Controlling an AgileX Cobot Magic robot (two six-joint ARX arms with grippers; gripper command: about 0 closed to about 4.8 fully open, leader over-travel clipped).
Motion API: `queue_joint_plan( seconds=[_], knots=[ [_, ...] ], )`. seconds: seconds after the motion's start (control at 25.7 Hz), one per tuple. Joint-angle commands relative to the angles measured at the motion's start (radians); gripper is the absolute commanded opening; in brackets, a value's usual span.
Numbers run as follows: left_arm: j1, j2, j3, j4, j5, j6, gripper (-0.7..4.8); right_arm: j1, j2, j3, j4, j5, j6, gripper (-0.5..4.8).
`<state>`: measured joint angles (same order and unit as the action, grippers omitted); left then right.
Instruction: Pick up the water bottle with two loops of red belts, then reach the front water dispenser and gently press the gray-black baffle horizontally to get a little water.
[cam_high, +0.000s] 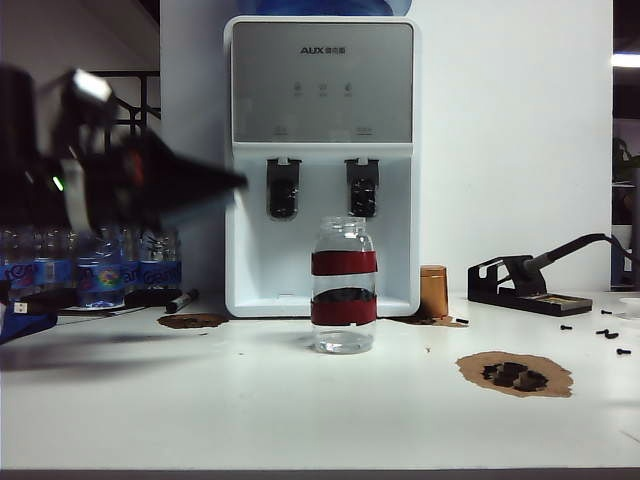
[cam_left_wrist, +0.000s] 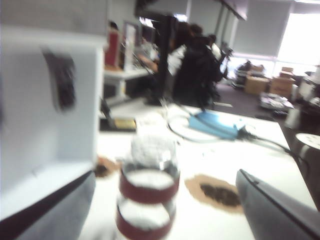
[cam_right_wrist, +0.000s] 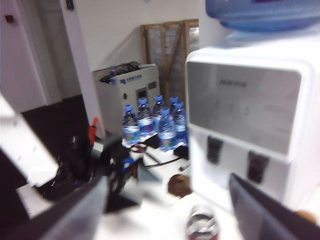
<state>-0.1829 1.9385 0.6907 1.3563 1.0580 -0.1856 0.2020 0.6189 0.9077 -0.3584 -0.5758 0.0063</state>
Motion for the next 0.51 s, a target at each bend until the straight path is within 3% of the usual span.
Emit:
queue_joint_plan(
  seconds=[0.04,0.16,0.27,0.51],
  knots=[
    [-0.035,0.073,0.047,0.007,-0.002,0.037,4.79,-0.002,0.109,0.066,-0.025,0.021,-0.065,3.55],
    [-0.065,0.133,0.101,0.006,-0.022,0.051,4.79,0.000,0.210,0.069,-0.019,0.027,-0.117,3.61],
    [-0.106,0.197,0.176,0.006,-0.026,0.052,4.79,0.010,0.314,0.068,-0.035,-0.002,-0.189,4.79],
    [-0.179,0.258,0.273,-0.006,-0.098,0.083,4.79,0.011,0.369,0.068,0.008,-0.119,-0.216,4.79]
  ],
)
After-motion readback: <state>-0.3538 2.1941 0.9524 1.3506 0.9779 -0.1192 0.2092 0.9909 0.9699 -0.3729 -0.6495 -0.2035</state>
